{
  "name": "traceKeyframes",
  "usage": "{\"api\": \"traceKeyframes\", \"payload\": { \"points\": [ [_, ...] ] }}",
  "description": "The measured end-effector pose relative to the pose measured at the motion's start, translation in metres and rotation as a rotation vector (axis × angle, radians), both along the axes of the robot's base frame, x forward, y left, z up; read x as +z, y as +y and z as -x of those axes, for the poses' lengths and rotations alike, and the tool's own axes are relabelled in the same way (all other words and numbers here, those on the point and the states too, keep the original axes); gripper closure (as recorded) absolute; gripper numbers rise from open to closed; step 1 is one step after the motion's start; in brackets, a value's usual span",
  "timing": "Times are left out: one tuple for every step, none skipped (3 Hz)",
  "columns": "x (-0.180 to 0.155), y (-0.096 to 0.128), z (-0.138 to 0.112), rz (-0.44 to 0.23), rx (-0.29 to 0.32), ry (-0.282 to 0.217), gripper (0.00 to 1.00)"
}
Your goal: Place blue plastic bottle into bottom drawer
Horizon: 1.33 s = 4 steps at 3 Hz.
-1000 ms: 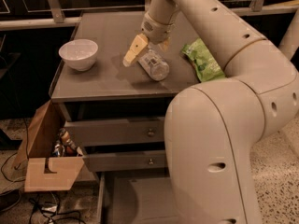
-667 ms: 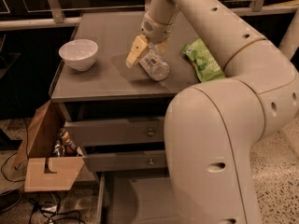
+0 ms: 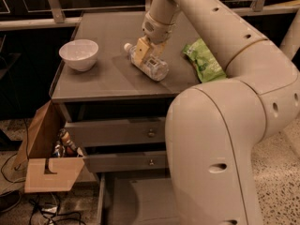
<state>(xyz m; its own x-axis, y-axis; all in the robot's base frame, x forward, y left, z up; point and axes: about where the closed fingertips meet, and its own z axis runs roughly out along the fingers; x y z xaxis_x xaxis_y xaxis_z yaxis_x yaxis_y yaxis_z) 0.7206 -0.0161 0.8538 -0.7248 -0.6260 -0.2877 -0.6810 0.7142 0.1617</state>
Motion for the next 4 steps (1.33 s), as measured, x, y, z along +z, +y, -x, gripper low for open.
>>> {"api": "traceKeyframes", "payload": {
  "points": [
    [0.000, 0.000, 0.000, 0.000, 0.000, 0.000, 0.89],
    [0.013, -0.007, 0.005, -0.018, 0.024, -0.027, 1.00],
    [0.040, -0.035, 0.024, -0.051, 0.040, -0.077, 1.00],
    [0.064, -0.066, 0.056, -0.082, 0.042, -0.122, 1.00]
  ]
}}
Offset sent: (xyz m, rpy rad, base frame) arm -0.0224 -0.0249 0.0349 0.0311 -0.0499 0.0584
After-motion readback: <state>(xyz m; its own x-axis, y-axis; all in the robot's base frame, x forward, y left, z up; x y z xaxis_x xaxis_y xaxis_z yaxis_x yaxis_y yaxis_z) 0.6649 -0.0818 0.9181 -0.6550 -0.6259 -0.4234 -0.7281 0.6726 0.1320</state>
